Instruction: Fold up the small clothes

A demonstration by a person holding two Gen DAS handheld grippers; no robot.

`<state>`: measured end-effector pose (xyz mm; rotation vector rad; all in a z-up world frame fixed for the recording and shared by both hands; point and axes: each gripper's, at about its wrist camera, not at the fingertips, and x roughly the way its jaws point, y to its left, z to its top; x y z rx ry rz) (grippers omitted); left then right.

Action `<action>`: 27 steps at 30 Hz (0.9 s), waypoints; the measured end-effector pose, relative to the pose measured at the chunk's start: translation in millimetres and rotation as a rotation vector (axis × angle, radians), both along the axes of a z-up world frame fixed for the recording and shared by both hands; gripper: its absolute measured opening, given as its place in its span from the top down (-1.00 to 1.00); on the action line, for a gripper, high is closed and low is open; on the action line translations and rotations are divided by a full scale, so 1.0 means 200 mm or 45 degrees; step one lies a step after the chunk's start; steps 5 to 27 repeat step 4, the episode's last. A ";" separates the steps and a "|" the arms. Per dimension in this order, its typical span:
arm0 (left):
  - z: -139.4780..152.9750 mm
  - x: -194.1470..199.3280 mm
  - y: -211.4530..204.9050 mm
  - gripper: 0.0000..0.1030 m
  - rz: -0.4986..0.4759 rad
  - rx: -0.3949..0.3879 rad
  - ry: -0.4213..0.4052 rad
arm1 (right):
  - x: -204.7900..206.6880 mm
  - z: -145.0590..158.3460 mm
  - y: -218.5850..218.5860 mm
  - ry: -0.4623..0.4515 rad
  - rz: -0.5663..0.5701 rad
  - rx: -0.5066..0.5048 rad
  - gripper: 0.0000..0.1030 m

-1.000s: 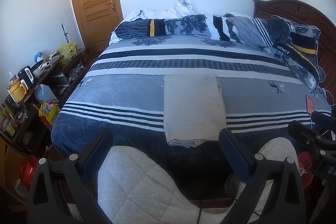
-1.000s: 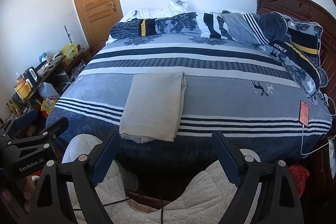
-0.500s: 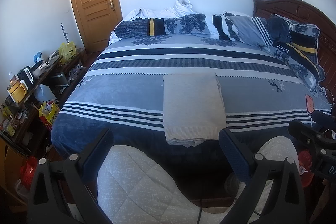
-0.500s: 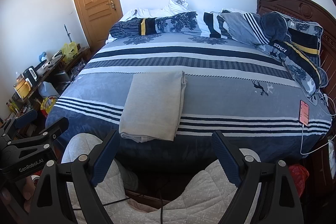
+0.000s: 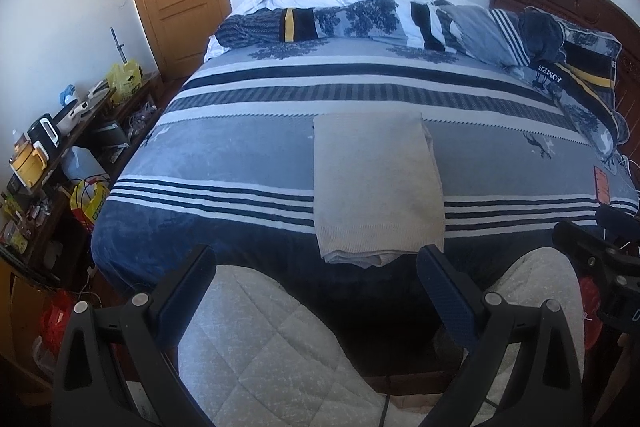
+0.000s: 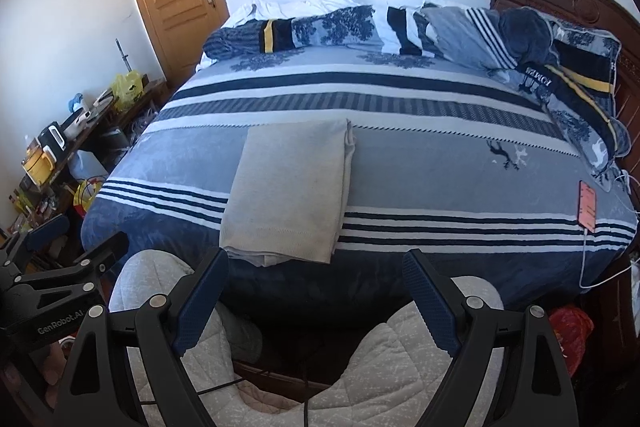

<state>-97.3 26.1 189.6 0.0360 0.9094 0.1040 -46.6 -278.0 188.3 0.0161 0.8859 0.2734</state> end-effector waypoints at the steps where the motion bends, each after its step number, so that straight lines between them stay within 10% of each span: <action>1: -0.01 0.02 0.01 -0.94 -0.009 -0.004 0.001 | 0.02 -0.02 0.01 0.009 0.005 0.000 -0.78; 27: -0.10 0.13 0.03 -0.94 -0.073 -0.054 0.017 | 0.09 -0.07 0.03 0.031 0.018 -0.007 -0.78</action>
